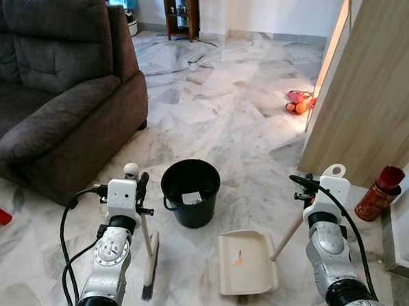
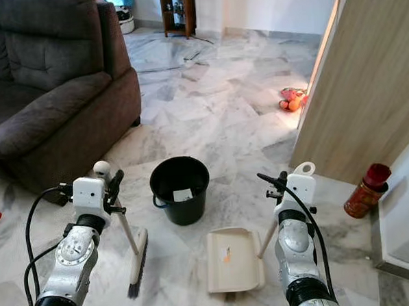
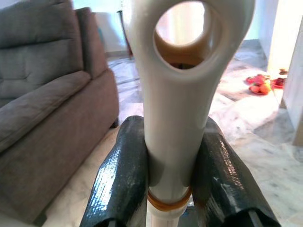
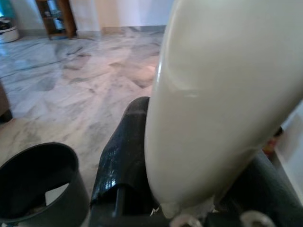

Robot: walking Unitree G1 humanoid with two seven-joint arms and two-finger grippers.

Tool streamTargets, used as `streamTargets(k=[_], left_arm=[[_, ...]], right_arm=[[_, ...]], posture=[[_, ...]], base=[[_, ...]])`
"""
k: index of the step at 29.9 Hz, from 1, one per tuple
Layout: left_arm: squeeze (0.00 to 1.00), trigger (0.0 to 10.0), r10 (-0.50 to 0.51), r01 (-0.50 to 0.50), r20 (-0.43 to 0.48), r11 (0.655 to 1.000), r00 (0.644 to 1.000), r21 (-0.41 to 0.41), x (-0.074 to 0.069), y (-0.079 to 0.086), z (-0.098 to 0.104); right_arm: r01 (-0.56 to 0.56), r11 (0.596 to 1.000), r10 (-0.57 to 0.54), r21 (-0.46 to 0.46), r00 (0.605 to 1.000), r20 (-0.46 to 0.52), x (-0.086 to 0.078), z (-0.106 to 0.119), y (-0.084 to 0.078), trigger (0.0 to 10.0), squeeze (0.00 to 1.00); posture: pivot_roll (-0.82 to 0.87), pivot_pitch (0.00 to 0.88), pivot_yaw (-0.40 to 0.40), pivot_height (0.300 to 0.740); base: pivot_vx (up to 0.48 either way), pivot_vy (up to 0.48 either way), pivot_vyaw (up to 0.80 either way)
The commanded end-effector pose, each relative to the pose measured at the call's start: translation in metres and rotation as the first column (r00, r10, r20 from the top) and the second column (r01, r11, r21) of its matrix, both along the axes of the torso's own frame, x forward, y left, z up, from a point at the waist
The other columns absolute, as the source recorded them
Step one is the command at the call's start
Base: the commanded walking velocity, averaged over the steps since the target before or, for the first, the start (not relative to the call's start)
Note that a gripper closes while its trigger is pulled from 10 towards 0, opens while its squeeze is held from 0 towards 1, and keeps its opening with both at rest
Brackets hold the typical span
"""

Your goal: Sweep floor

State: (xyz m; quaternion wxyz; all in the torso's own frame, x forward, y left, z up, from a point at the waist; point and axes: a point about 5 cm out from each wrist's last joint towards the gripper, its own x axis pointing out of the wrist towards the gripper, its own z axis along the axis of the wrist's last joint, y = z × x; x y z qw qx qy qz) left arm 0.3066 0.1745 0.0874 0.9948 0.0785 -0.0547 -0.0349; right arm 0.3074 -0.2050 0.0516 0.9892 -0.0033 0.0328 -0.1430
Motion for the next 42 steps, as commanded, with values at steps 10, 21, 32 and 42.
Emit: streamTargets(k=[10, 21, 32, 42], left_arm=[[0.00, 10.0, -0.002, 0.000, 0.059, 0.999, 0.998, 0.038, 0.0063, 0.0037, 0.0153], [0.00, 10.0, -0.003, 0.000, 0.059, 0.999, 0.998, 0.050, 0.0079, 0.0029, 0.0155], [0.00, 10.0, 0.000, -0.002, 0.057, 0.999, 0.998, 0.047, 0.0071, -0.0002, 0.0135], [0.00, 10.0, 0.014, -0.017, 0.058, 0.999, 0.998, 0.046, 0.0052, 0.0010, 0.0126]], right_arm=[[-0.030, 1.000, 0.030, 0.006, 0.999, 0.037, 0.0104, 0.0104, 0.0094, 10.0, 0.00], [-0.027, 1.000, 0.027, -0.001, 0.999, 0.036, 0.0107, 0.0111, 0.0066, 10.0, 0.00], [-0.019, 1.000, 0.019, -0.005, 0.999, 0.031, 0.0091, 0.0100, 0.0034, 10.0, 0.00], [-0.033, 0.999, 0.034, -0.008, 0.999, 0.027, 0.0112, 0.0108, 0.0057, 10.0, 0.00]], posture=[[-0.04, 0.000, 0.019, 0.740], [-0.04, 0.000, 0.017, 0.740], [-0.04, 0.000, 0.003, 0.740], [-0.03, 0.000, -0.003, 0.740]], base=[[0.000, 0.000, -0.80], [0.000, 0.000, -0.80], [0.000, 0.000, -0.80], [0.000, 0.000, -0.80]])
